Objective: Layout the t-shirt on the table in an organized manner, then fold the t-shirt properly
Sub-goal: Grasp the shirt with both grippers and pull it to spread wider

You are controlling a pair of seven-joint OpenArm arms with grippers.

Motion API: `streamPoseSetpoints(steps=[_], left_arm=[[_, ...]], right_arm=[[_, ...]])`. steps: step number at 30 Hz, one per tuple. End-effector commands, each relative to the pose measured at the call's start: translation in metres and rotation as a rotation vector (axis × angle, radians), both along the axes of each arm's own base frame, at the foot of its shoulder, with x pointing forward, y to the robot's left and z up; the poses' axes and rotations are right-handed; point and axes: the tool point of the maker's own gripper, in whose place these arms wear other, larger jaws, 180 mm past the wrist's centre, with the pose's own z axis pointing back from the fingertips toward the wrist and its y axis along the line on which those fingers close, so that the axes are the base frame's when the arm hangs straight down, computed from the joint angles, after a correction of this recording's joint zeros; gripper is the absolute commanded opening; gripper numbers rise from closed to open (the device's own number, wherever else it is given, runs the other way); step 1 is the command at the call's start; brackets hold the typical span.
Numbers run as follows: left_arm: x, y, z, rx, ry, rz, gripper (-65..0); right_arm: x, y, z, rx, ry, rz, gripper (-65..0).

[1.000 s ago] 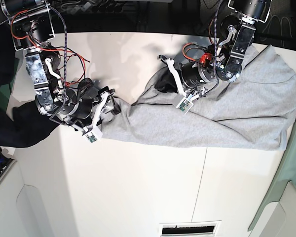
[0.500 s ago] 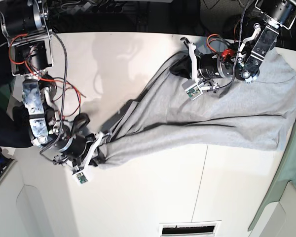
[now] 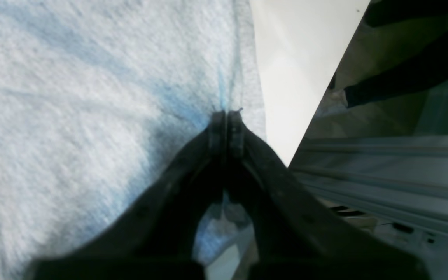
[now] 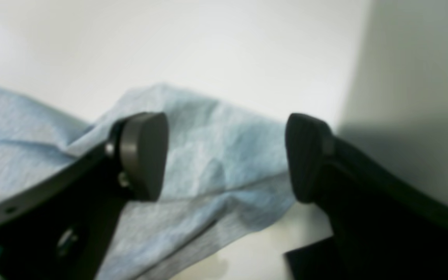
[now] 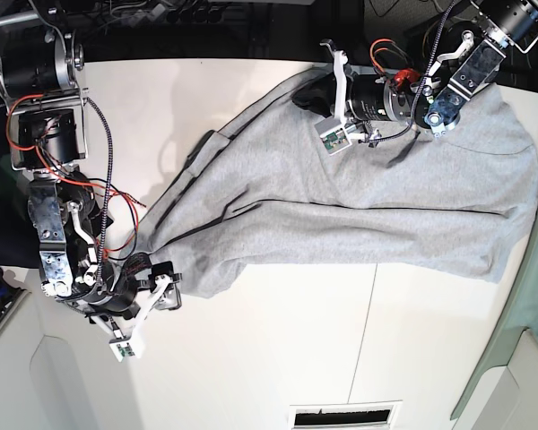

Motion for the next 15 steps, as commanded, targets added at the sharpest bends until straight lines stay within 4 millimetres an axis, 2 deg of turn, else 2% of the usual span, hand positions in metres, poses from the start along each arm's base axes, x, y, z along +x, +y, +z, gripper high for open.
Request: streamPoseSetpoints(steps=[1, 4, 7, 15], left_arm=[[-0.002, 0.007, -0.001, 0.042, -0.001, -0.032, -61.8], [0.003, -0.001, 0.011, 0.020, -0.033, -0.051, -52.7], [0.004, -0.010, 0.029, -0.011, -0.053, -0.075, -46.3], [0.034, -0.012, 0.081, -0.109, -0.158, -0.032, -45.4]], right_arm=[[0.012, -0.002, 0.023, 0.029, -0.063, -0.014, -19.7], [-0.013, 0.002, 0.009, 0.097, -0.028, -0.011, -19.7], [-0.047, 0.010, -0.003, 0.170, 0.002, 0.000, -19.7], [-0.133, 0.022, -0.045, 0.196, 0.100, 0.035, -19.7]])
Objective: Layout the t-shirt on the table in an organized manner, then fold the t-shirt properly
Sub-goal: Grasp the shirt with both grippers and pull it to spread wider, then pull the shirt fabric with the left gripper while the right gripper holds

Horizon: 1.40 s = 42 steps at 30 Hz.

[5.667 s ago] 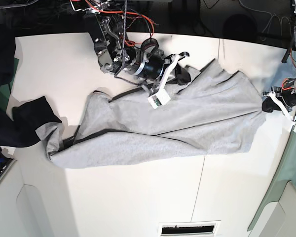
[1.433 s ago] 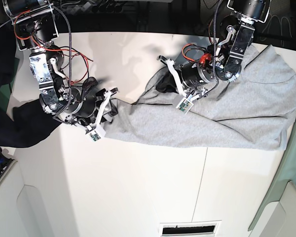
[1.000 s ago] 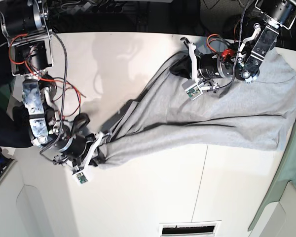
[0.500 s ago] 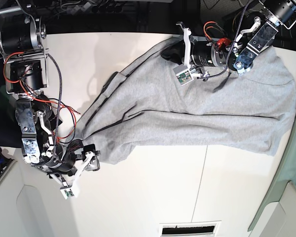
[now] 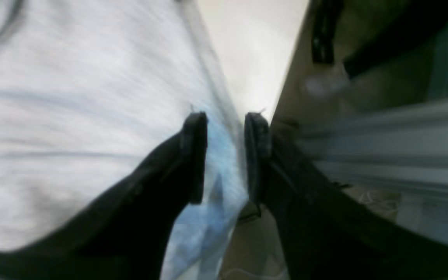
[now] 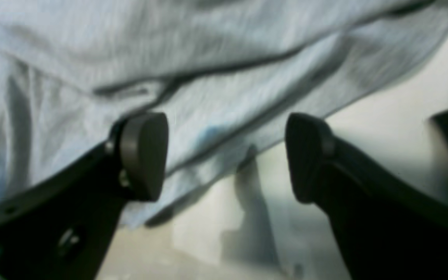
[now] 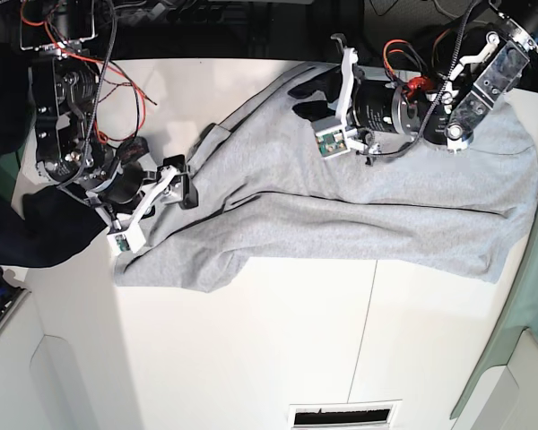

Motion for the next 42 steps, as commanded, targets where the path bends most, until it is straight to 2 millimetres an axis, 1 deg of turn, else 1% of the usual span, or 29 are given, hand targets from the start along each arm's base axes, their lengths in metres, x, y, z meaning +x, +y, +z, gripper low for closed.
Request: streamPoseSetpoints(steps=[1, 5, 8, 11, 13, 15, 19, 22, 23, 24, 25, 28, 29, 31, 34, 37, 42], left_arm=[[0.008, -0.002, 0.014, -0.041, -0.021, 0.009, -45.4], [0.029, 0.011, 0.024, -0.057, -0.051, 0.078, -45.4], [0.044, 0.023, 0.030, -0.052, -0.081, 0.125, -45.4], [0.056, 0.035, 0.031, -0.042, -0.106, 0.169, -45.4], [0.064, 0.045, 0.027, -0.032, -0.124, 0.203, -45.4], [0.071, 0.056, 0.018, -0.015, -0.138, 0.236, -45.4], [0.084, 0.078, -0.004, 0.052, -0.145, 0.302, -45.4], [0.096, 0.092, -0.015, 0.095, -0.141, 0.367, -45.4], [0.101, 0.098, -0.018, 0.111, -0.142, 0.390, -45.4], [0.105, 0.103, -0.021, 0.122, -0.142, 0.410, -45.4], [0.110, 0.108, -0.024, 0.130, -0.147, 0.434, -45.4], [0.121, 0.124, -0.033, 0.142, -0.153, 0.489, -45.4], [0.124, 0.130, -0.036, 0.146, -0.152, 0.506, -45.4], [0.135, 0.141, -0.039, 0.152, -0.152, 0.543, -45.4], [0.151, 0.149, -0.041, 0.159, -0.146, 0.582, -45.4], [0.163, 0.152, -0.043, 0.160, -0.134, 0.611, -45.4], [0.173, 0.150, -0.043, 0.150, -0.130, 0.628, -45.4]], right_arm=[[0.002, 0.000, 0.006, 0.011, -0.029, 0.003, -19.7], [-0.028, 0.005, -0.012, 0.024, 0.020, 0.039, -19.7], [-0.042, 0.009, -0.019, 0.054, 0.041, 0.038, -19.7], [-0.049, 0.012, -0.027, 0.070, 0.066, 0.037, -19.7], [-0.048, 0.014, -0.033, 0.086, 0.061, 0.023, -19.7], [-0.051, 0.022, -0.042, 0.105, 0.082, 0.025, -19.7], [-0.061, 0.052, -0.054, 0.171, 0.122, 0.089, -19.8], [-0.062, 0.068, -0.053, 0.201, 0.120, 0.105, -21.4], [-0.063, 0.070, -0.052, 0.205, 0.119, 0.107, -24.2], [-0.062, 0.072, -0.051, 0.212, 0.115, 0.105, -29.1], [-0.061, 0.074, -0.050, 0.215, 0.113, 0.105, -36.2], [-0.060, 0.076, -0.048, 0.222, 0.104, 0.105, -60.9], [-0.059, 0.076, -0.047, 0.224, 0.096, 0.110, -65.0], [-0.057, 0.079, -0.040, 0.233, 0.069, 0.149, -65.0], [-0.051, 0.072, -0.027, 0.212, 0.023, 0.183, -65.0], [-0.050, 0.062, -0.012, 0.183, 0.000, 0.210, -65.0], [-0.057, 0.047, 0.012, 0.150, -0.030, 0.258, -65.0]])
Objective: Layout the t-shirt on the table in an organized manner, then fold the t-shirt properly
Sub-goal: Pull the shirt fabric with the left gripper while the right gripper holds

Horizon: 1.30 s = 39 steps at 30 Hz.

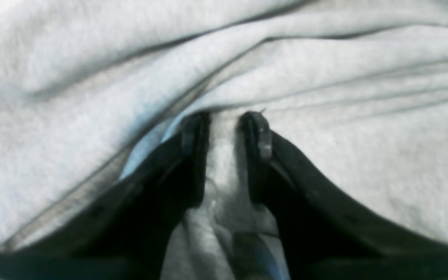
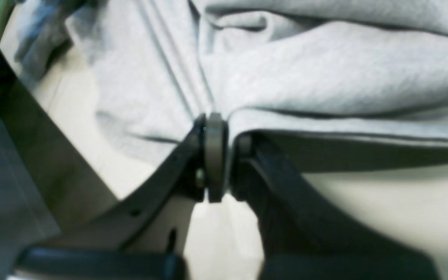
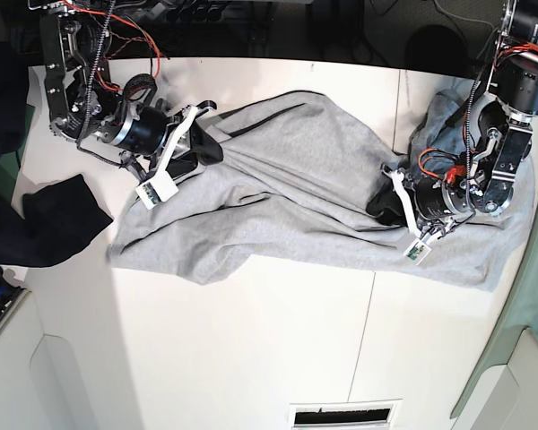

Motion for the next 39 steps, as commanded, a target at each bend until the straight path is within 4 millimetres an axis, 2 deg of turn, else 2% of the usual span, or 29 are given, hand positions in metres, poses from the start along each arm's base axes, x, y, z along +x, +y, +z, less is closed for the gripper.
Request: streamPoseSetpoints(steps=[1, 6, 9, 10, 13, 14, 15, 18, 21, 24, 28, 31, 33, 36, 39], left_arm=[[0.013, 0.013, 0.009, 0.037, -0.031, 0.023, -45.4], [0.012, -0.001, 0.007, 0.011, -0.024, 0.011, -45.4], [0.010, -0.007, 0.005, 0.005, -0.009, -0.001, -45.4], [0.010, -0.007, 0.005, 0.002, -0.009, 0.000, -45.4], [0.010, -0.008, 0.006, -0.002, -0.010, 0.000, -45.4], [0.009, -0.010, 0.007, -0.008, -0.011, -0.014, -45.4], [0.008, -0.014, 0.009, -0.015, -0.014, -0.036, -45.4], [0.007, -0.017, 0.014, -0.015, -0.018, -0.069, -45.4], [0.008, -0.011, 0.018, 0.003, -0.023, -0.074, -45.4], [0.009, -0.006, 0.029, -0.014, -0.022, -0.072, -45.4], [0.003, -0.016, 0.051, -0.041, -0.017, -0.151, -45.4], [-0.001, -0.022, 0.067, -0.051, -0.020, -0.186, -45.4], [-0.008, -0.025, 0.069, -0.061, -0.015, -0.195, -45.4], [-0.024, -0.027, 0.055, -0.066, 0.024, -0.188, -45.4], [-0.036, -0.024, 0.036, -0.039, 0.066, -0.135, -45.4]], right_arm=[[0.002, -0.008, 0.009, -0.015, -0.028, 0.005, -65.0], [-0.020, -0.023, 0.024, 0.017, -0.003, 0.008, -65.0], [-0.037, -0.025, 0.018, 0.026, 0.056, 0.008, -65.0], [-0.042, -0.025, 0.015, 0.027, 0.069, 0.007, -61.0], [-0.046, -0.025, 0.014, 0.037, 0.070, -0.001, -33.7], [-0.044, -0.025, 0.015, 0.041, 0.062, -0.007, -27.5], [-0.039, -0.026, 0.018, 0.049, 0.040, -0.018, -24.2], [-0.015, -0.037, 0.032, 0.053, -0.044, -0.075, -23.9], [0.015, -0.055, 0.047, 0.034, -0.114, -0.149, -23.9], [0.050, -0.072, 0.064, -0.013, -0.198, -0.220, -23.9], [0.101, -0.101, 0.074, -0.095, -0.276, -0.334, -23.9], [0.137, -0.118, 0.072, -0.109, -0.281, -0.391, -23.9], [0.157, -0.129, 0.067, -0.136, -0.263, -0.415, -23.9], [0.176, -0.147, 0.048, -0.203, -0.207, -0.440, -23.9], [0.185, -0.147, 0.030, -0.188, -0.141, -0.412, -23.9]])
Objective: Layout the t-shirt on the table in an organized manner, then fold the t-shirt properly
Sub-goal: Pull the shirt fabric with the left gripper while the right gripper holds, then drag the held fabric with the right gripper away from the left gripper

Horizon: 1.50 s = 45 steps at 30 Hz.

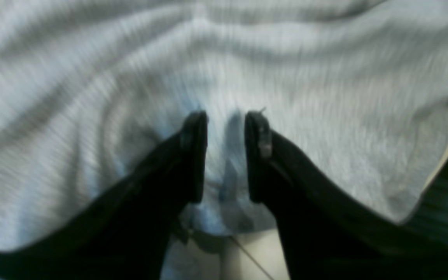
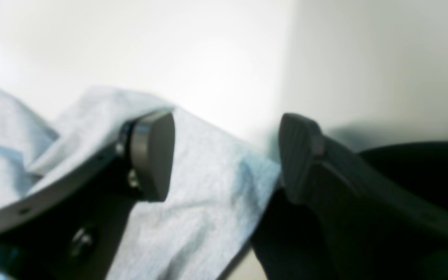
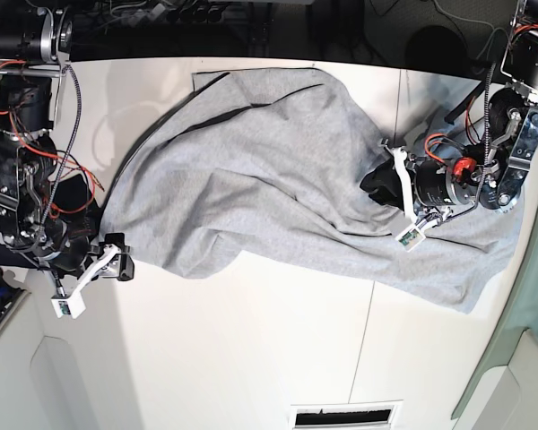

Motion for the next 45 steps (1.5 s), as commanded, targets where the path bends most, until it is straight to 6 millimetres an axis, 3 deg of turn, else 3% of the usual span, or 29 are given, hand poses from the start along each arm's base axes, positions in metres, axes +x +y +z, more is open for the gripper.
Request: streamPoseSetpoints(steps=[1, 4, 9, 11, 16, 17, 19, 21, 25, 30, 34, 38, 40, 45], left_arm=[[0.010, 0.003, 0.010, -0.007, -0.041, 0.014, -45.4], [0.005, 0.012, 0.000, 0.031, -0.040, 0.056, -45.4], [-0.015, 0.028, -0.022, 0.134, -0.017, 0.068, -45.4], [-0.010, 0.037, -0.025, 0.168, -0.046, 0.091, -45.4], [0.004, 0.060, -0.031, 0.237, -0.091, 0.143, -46.7], [0.008, 0.066, -0.033, 0.243, -0.087, 0.156, -47.5], [0.021, 0.079, -0.034, 0.254, -0.090, 0.191, -47.5], [0.036, 0.091, -0.032, 0.249, -0.101, 0.217, -47.5], [0.066, 0.095, -0.029, 0.249, -0.108, 0.208, -47.5], [0.098, 0.093, -0.014, 0.228, -0.133, 0.200, -47.5], [0.099, 0.091, -0.009, 0.224, -0.098, 0.176, -47.5], [0.092, 0.067, 0.003, 0.139, -0.048, 0.124, -47.5], [0.088, 0.056, 0.010, 0.088, -0.035, 0.101, -47.5], [0.083, 0.042, 0.028, 0.024, -0.068, 0.071, -47.5]], right_arm=[[0.016, 0.000, 0.015, 0.015, -0.050, 0.013, -23.9], [0.013, 0.010, -0.004, 0.028, -0.002, 0.048, -23.9], [-0.012, 0.032, -0.039, -0.019, 0.099, 0.141, -24.8], [-0.019, 0.039, -0.045, -0.032, 0.117, 0.172, -32.4], [-0.044, 0.040, -0.062, -0.047, 0.178, 0.195, -61.3], [-0.051, 0.040, -0.064, -0.049, 0.195, 0.200, -65.0], [-0.064, 0.044, -0.065, -0.024, 0.221, 0.203, -65.0], [-0.074, 0.051, -0.059, 0.031, 0.209, 0.194, -65.0], [-0.096, 0.061, -0.041, 0.146, 0.142, 0.166, -65.0], [-0.120, 0.096, -0.013, 0.230, 0.055, 0.248, -65.0], [-0.116, 0.110, 0.018, 0.224, -0.028, 0.288, -65.0], [-0.106, 0.117, 0.057, 0.209, -0.130, 0.330, -65.0], [-0.111, 0.130, 0.072, 0.246, -0.160, 0.385, -65.0], [-0.128, 0.172, 0.073, 0.308, -0.139, 0.493, -59.0]])
